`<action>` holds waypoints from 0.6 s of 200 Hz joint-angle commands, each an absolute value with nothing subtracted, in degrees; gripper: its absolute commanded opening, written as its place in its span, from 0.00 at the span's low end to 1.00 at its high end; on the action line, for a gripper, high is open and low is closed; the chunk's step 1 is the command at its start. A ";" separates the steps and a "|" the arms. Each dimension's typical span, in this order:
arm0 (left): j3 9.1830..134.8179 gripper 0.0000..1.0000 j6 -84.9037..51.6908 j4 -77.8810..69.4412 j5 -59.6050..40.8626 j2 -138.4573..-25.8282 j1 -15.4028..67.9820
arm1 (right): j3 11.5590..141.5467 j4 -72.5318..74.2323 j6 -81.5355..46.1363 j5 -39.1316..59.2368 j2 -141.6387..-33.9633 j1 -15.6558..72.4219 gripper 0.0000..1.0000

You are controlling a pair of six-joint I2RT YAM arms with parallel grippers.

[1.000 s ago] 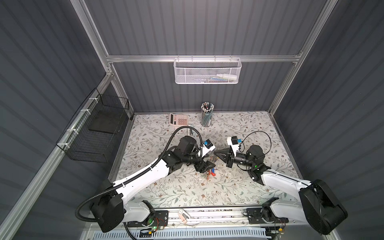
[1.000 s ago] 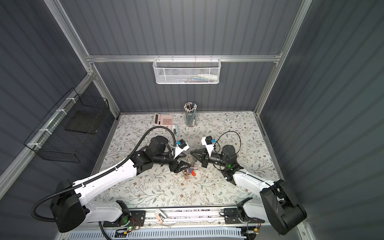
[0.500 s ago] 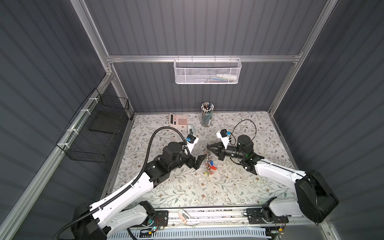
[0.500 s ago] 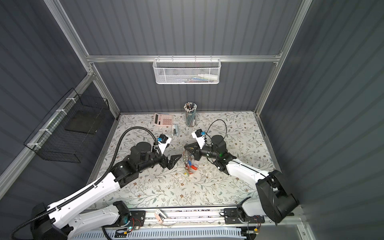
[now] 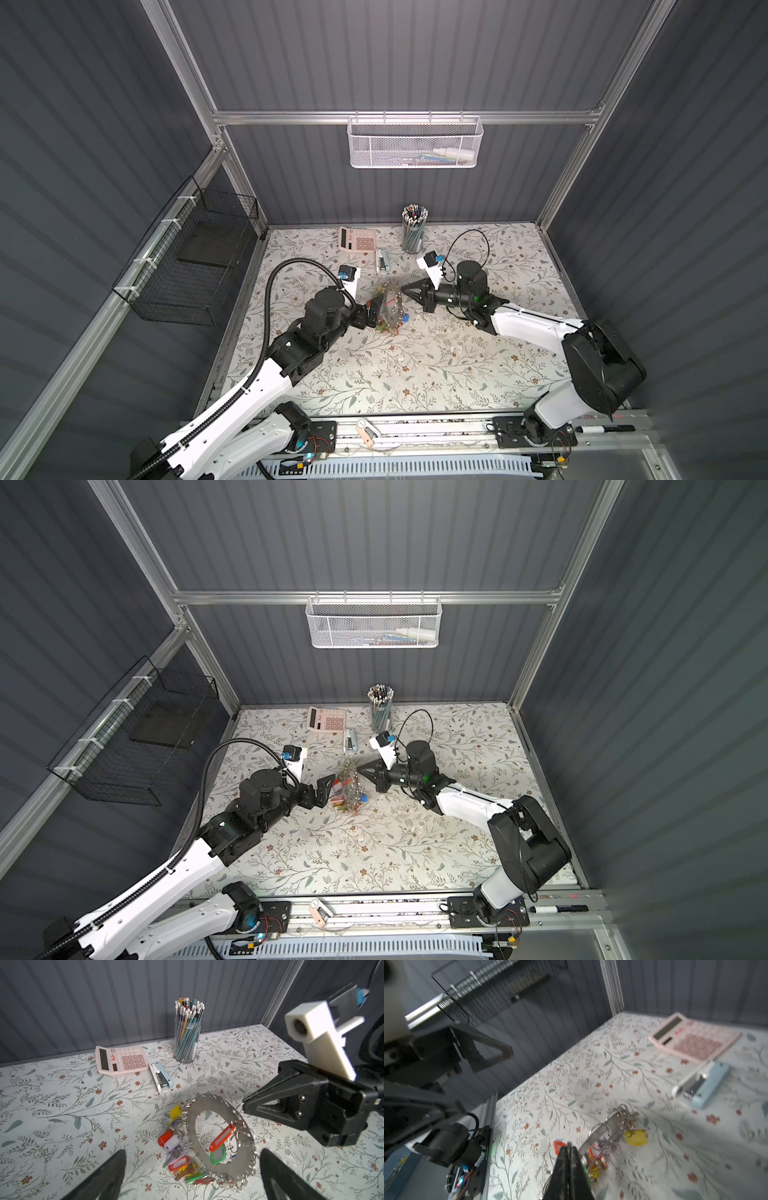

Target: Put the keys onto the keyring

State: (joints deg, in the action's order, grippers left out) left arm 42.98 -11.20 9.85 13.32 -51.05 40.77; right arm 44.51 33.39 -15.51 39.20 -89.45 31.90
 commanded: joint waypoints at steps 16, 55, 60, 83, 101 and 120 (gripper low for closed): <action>42.44 1.00 -11.84 9.61 12.90 -52.77 40.51 | 35.06 42.46 -19.01 39.43 -88.75 27.78 0.04; 42.10 1.00 -13.54 7.17 12.98 -55.97 40.43 | 26.82 47.37 -21.85 34.87 -83.43 23.05 0.37; 42.13 1.00 -13.96 6.86 13.47 -56.44 40.39 | 26.55 46.36 -21.44 33.71 -81.88 22.67 0.38; 41.32 1.00 -15.40 4.46 15.13 -57.94 40.10 | 26.61 38.73 -20.01 27.26 -74.64 20.62 0.44; 40.16 1.00 -17.65 1.94 17.84 -58.31 39.22 | 27.40 32.04 -18.81 23.80 -67.99 18.78 0.50; 37.97 1.00 -21.50 -0.73 22.09 -58.19 36.46 | 27.88 25.23 -16.11 16.91 -60.13 18.20 0.59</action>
State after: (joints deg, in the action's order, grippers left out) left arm 40.42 -16.10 4.16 16.05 -58.30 39.31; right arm 26.48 34.70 -19.46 26.26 -67.22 18.90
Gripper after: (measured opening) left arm 0.997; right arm 0.540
